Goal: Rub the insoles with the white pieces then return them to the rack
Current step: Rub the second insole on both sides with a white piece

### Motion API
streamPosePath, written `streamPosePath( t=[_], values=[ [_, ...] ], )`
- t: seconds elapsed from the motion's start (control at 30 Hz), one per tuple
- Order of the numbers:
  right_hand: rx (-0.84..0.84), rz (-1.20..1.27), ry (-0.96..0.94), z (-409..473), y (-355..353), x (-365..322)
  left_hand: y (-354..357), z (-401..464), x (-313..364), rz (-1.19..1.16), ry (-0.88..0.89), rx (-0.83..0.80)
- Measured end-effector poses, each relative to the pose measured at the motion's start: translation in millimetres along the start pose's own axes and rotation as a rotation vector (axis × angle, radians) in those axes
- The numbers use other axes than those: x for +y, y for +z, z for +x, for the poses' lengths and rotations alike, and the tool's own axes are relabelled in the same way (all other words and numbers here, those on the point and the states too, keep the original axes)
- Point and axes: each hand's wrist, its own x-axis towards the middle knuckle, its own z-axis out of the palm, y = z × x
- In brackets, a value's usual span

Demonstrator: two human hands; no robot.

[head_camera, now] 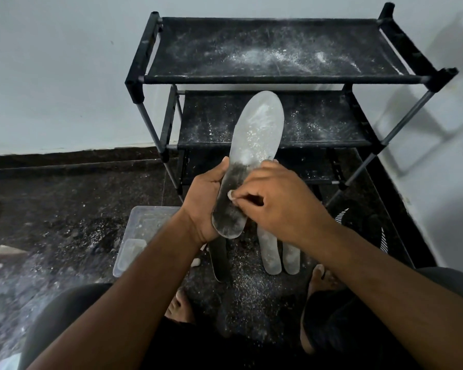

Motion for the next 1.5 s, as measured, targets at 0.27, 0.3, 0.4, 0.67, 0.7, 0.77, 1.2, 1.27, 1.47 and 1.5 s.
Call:
streamPosePath(
  t=[0.27,0.3,0.4,0.67,0.7,0.77,1.2,1.27,1.47,1.5],
  values=[
    [-0.076,0.072,0.004,-3.0,3.0,-1.6,-3.1,0.9,0.0,0.01,-0.004,0.012],
    [-0.019,0.022,0.012,-0.6,0.1,2.1,-3.1,1.0,0.9,-0.003,0.011,0.019],
    [-0.037,0.02,0.011,-1.3,0.9,1.6,-0.5,0.6,2.6,-0.01,0.017,0.018],
    [0.02,0.008,0.049,-2.2,-0.4,5.6,3.2,-3.3,5.0,-0.022,0.049,0.018],
    [-0.01,0.001,0.043,-2.4,1.0,4.2,3.9,-3.1,4.8,-0.012,0.043,0.009],
    [-0.133,0.039,0.015,-6.6,8.3,-2.1,1.5,-2.8,4.3,0.001,0.017,0.008],
    [-0.045,0.022,0.121,-10.2,5.4,0.3,-10.4,-1.7,4.9,-0.019,0.031,-0.017],
    [-0.021,-0.007,0.112,-8.4,6.0,1.1,-11.2,-1.3,6.3,-0.009,0.047,-0.016],
    [-0.015,0.181,0.081,-10.3,11.7,-6.7,-9.1,-3.0,7.0,-0.045,0.051,-0.048],
    [-0.012,0.157,0.072,-8.7,9.9,-5.4,-8.9,-3.2,7.7,-0.044,0.054,-0.049]
  ],
)
